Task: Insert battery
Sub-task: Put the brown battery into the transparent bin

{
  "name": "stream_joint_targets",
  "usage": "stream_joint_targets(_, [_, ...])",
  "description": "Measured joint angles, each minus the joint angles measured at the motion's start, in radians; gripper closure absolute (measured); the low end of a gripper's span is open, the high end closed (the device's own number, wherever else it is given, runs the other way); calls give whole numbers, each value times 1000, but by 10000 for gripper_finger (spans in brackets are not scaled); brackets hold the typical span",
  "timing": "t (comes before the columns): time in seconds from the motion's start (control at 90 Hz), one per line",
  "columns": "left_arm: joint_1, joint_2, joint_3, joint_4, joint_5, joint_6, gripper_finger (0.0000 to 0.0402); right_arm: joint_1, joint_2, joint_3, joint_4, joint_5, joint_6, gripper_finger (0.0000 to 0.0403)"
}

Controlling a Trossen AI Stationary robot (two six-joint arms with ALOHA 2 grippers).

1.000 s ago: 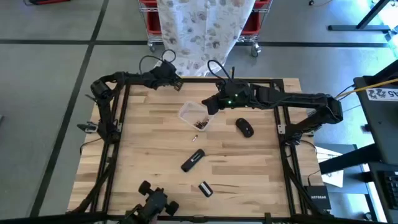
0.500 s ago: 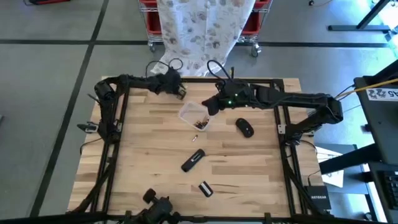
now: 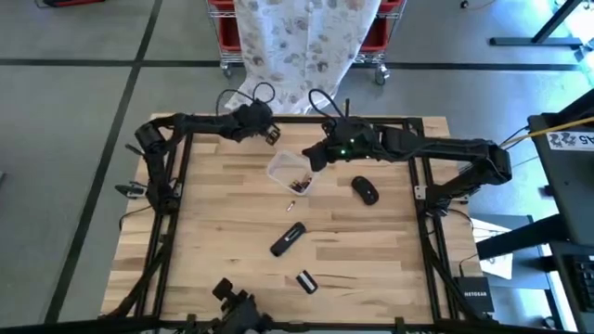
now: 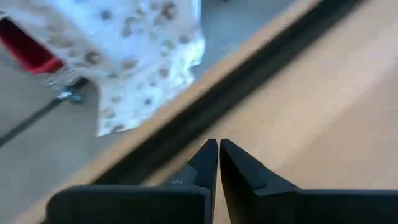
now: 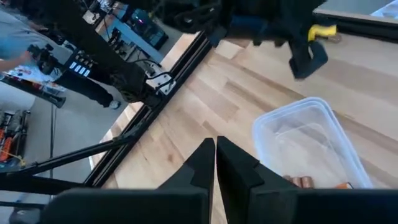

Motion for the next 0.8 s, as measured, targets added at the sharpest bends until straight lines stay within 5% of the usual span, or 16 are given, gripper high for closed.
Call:
stream_joint_targets(0.4, [52,64,43,-78,123,153,401,0,0,0,5,-33,5,402])
stream_joint_targets(0.8, [-20,-88,133,-365,159,203,401,0,0,0,2,-17,-28,402])
